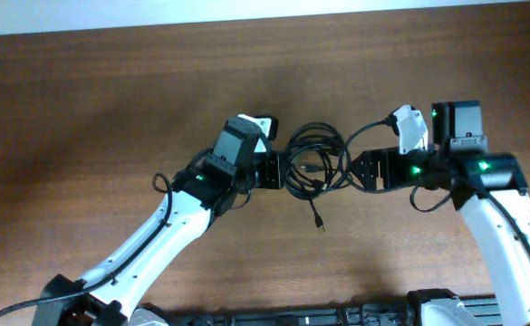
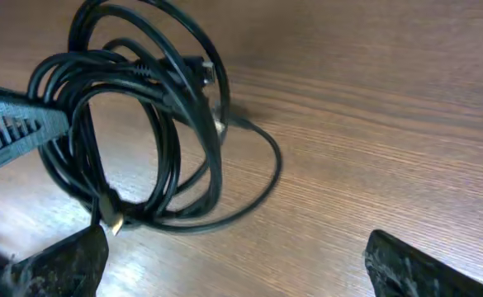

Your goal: Untangle cables

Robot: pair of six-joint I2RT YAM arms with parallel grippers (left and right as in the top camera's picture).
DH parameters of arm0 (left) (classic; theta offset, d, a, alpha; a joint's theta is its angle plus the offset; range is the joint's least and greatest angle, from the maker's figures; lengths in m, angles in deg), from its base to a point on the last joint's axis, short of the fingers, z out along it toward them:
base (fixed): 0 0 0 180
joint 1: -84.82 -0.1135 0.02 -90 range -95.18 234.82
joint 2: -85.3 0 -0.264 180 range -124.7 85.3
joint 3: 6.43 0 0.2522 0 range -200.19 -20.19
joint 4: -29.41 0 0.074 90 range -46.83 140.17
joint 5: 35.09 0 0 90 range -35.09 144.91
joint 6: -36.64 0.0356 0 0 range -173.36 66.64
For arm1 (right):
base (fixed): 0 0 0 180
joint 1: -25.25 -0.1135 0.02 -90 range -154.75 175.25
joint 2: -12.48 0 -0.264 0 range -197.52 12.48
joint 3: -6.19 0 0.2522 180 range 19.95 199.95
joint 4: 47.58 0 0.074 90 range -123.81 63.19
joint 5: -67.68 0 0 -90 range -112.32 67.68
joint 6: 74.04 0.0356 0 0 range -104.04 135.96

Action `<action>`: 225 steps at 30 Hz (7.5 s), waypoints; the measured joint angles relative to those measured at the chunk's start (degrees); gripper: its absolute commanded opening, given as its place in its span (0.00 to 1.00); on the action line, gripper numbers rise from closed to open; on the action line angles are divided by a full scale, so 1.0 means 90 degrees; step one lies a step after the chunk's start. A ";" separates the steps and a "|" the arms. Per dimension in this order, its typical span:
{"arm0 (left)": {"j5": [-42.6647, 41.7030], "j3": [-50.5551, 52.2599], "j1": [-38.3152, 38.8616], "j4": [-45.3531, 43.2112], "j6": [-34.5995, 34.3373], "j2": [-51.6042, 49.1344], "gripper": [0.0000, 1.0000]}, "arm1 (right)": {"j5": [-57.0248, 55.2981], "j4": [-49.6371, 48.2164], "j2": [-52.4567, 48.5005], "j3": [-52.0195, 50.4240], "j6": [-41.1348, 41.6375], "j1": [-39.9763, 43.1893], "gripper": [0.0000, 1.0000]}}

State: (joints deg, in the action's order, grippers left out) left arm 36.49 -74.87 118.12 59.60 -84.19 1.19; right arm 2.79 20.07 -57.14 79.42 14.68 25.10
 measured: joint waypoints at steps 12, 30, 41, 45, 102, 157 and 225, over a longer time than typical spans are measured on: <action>-0.0811 -0.0010 -0.0029 -0.0243 0.0097 0.0002 0.00 | 0.0935 -0.0682 -0.2331 0.0032 0.0216 0.0000 0.04; 0.0015 -0.0046 -0.2912 0.1632 0.0474 0.0002 0.68 | -0.1970 0.0304 -0.2351 0.0153 0.2212 0.0034 0.04; 0.0338 -0.0046 -0.2212 0.1450 0.1615 0.0000 0.72 | -0.2331 0.0301 -0.2356 0.0153 0.2210 0.0032 0.05; 0.0338 -0.0087 -0.1338 0.0619 0.1761 -0.1161 0.71 | -0.2329 0.0321 -0.2368 0.0148 0.2208 0.0029 0.10; 0.1445 -0.0699 -0.2749 0.2790 0.0597 -0.0153 0.00 | -0.1938 -0.0087 -0.2380 0.0119 0.2613 -0.0155 0.04; 0.0170 -0.0699 -0.3259 0.2424 0.3269 -0.0151 0.00 | -0.4158 -0.0600 -0.3546 0.0046 0.5081 -0.0578 0.30; 0.2300 -0.0697 -0.2589 0.2584 0.1396 -0.0151 0.99 | -0.1676 0.1591 -0.2936 0.5940 0.0911 -0.2188 0.04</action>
State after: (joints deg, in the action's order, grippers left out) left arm 57.19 -81.14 94.82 82.85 -71.62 -0.17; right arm -12.30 34.39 -83.57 132.88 22.88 5.41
